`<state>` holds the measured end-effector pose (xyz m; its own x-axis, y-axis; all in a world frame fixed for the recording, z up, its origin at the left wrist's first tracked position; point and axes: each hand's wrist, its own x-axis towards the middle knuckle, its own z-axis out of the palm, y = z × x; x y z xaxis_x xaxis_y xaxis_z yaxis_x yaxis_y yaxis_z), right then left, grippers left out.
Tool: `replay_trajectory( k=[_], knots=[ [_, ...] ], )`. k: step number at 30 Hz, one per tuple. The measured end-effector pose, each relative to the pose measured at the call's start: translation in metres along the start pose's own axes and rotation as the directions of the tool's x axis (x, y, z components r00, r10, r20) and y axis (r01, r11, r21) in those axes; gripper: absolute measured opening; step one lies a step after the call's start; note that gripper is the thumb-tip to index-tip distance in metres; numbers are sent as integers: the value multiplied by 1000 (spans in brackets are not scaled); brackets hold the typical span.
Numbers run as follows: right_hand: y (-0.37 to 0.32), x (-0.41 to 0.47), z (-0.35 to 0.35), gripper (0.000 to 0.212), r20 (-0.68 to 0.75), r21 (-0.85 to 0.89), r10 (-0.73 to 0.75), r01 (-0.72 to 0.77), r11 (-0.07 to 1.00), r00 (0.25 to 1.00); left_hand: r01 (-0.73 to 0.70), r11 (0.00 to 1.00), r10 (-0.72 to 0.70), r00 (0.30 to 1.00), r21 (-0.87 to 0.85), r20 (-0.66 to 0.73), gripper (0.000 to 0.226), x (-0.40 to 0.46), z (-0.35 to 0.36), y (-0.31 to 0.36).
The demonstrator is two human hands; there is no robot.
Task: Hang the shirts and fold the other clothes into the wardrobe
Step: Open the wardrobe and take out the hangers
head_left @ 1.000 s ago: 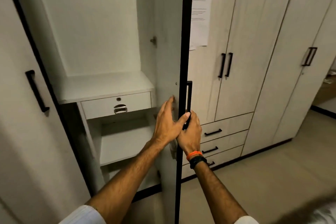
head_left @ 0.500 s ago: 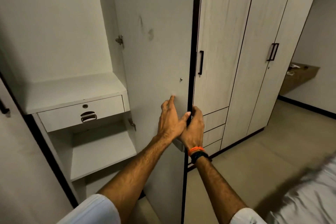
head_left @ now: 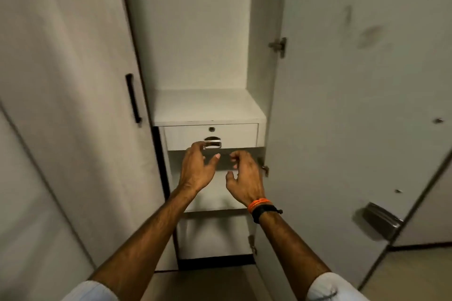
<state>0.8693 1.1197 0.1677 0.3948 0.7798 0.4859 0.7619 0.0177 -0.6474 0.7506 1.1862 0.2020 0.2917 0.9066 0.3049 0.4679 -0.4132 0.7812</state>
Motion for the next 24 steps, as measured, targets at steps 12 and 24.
replay_trajectory(
  k=[12,24],
  knots=[
    [-120,175,194,64,263,83,81,-106,991,961,164,986,-159,964,7,-211,63,167,-155,-123],
    [-144,268,270,58,326,6,116,-124,992,938,111,991,-115,992,-74,-56,59,275,-161,-134]
  ],
)
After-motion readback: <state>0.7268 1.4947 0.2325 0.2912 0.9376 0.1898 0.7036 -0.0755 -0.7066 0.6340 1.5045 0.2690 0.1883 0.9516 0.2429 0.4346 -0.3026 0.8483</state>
